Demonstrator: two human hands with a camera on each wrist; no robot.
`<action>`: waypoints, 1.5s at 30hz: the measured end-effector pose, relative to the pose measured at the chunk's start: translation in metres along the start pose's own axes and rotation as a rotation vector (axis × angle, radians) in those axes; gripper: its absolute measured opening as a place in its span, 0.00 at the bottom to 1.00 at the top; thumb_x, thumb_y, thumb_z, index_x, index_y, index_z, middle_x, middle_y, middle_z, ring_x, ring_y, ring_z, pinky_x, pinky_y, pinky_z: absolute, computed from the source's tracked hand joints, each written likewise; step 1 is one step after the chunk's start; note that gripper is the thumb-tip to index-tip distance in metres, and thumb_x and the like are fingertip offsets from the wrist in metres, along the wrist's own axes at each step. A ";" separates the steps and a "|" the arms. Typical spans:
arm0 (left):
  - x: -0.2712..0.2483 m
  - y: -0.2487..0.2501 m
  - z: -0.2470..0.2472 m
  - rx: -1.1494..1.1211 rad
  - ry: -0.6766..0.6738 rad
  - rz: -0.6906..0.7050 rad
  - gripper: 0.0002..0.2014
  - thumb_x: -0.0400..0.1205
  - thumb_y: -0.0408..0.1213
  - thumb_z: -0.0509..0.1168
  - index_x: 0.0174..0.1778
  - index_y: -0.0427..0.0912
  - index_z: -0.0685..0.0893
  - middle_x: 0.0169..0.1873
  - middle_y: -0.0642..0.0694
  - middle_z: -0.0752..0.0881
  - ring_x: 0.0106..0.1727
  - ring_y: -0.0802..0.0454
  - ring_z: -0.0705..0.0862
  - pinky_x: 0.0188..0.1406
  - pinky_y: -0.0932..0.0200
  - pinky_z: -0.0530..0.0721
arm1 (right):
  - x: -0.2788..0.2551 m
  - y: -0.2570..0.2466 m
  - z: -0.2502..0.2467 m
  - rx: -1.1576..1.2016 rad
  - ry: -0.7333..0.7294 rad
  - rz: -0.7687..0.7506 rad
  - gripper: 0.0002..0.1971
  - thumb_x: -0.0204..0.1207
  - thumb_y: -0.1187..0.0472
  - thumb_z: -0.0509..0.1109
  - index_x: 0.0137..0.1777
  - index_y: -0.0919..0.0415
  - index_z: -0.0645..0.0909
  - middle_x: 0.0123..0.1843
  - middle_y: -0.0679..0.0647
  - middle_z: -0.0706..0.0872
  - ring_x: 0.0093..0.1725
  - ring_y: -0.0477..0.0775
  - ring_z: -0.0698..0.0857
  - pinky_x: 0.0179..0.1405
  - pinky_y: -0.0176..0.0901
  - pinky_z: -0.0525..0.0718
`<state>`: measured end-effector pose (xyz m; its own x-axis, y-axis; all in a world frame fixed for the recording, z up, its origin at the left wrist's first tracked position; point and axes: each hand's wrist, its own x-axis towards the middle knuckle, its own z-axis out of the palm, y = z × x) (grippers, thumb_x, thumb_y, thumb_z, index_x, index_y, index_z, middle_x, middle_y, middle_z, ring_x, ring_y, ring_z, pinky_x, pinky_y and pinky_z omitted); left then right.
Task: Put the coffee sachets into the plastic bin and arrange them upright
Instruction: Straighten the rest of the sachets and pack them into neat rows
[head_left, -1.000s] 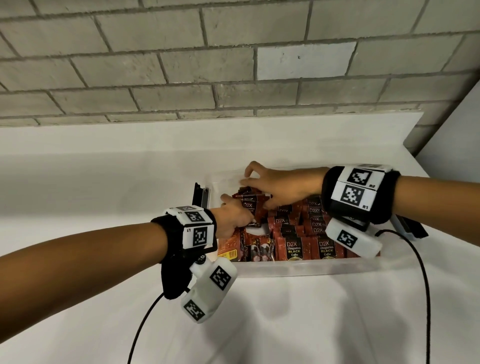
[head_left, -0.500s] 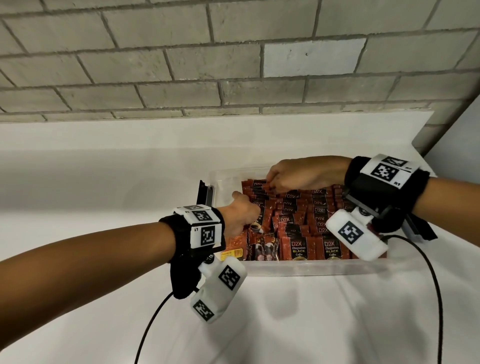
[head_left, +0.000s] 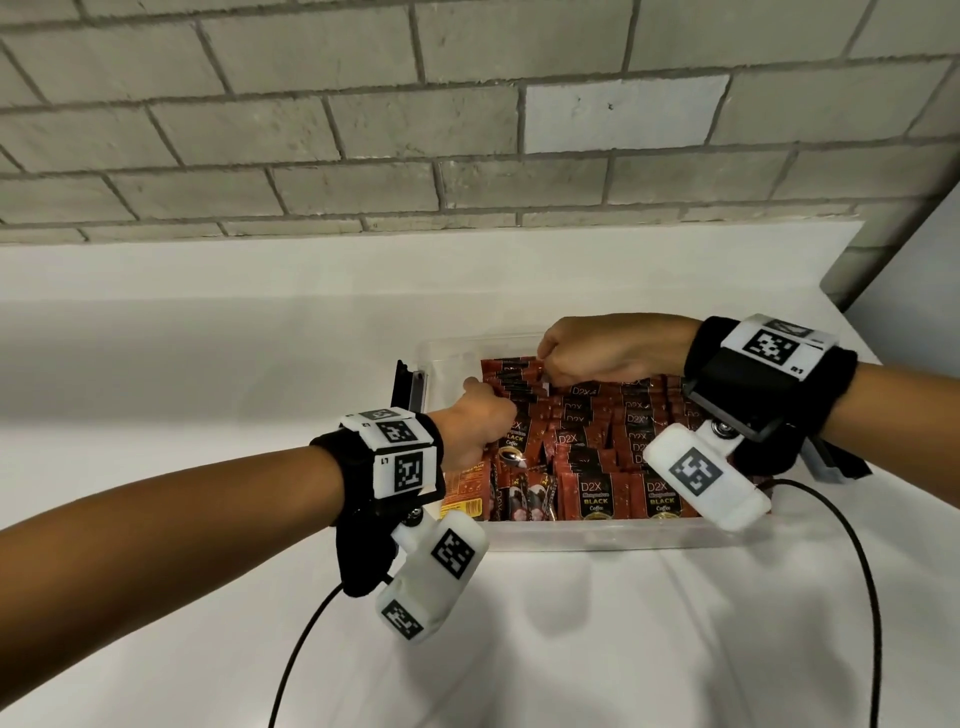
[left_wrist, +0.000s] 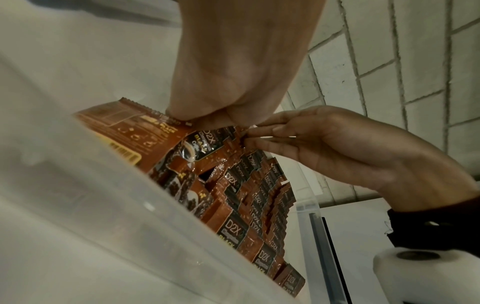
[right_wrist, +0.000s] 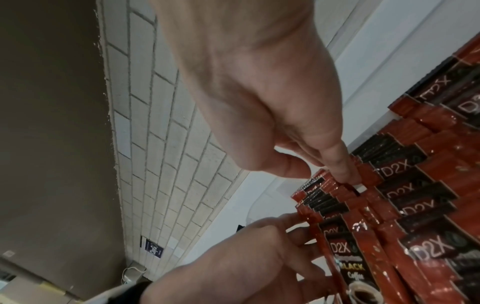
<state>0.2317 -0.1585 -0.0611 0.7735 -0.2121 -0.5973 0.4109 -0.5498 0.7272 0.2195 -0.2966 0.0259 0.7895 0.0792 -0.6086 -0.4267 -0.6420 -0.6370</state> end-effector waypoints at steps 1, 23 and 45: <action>0.001 0.001 0.002 -0.039 -0.006 0.004 0.20 0.74 0.39 0.57 0.62 0.46 0.67 0.60 0.35 0.80 0.61 0.37 0.82 0.65 0.39 0.80 | 0.000 -0.001 0.001 0.011 0.002 0.009 0.08 0.79 0.77 0.57 0.53 0.67 0.73 0.43 0.52 0.74 0.39 0.44 0.75 0.21 0.20 0.75; -0.077 0.047 -0.024 1.697 -0.577 0.466 0.32 0.78 0.24 0.63 0.75 0.53 0.64 0.75 0.49 0.60 0.73 0.46 0.62 0.51 0.55 0.73 | -0.058 0.016 -0.033 -0.384 0.001 -0.281 0.07 0.84 0.56 0.61 0.58 0.49 0.79 0.45 0.45 0.90 0.34 0.34 0.84 0.35 0.31 0.78; -0.053 0.028 -0.004 2.044 -0.757 0.525 0.40 0.74 0.27 0.68 0.76 0.61 0.60 0.78 0.49 0.52 0.76 0.41 0.55 0.72 0.35 0.67 | -0.099 0.094 0.016 -0.656 -0.155 -0.307 0.14 0.79 0.45 0.66 0.64 0.42 0.75 0.52 0.38 0.81 0.46 0.38 0.81 0.48 0.35 0.83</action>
<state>0.2041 -0.1598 -0.0081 0.1371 -0.4735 -0.8701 -0.9902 -0.0886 -0.1078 0.0946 -0.3519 0.0185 0.7392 0.4040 -0.5389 0.1928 -0.8935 -0.4055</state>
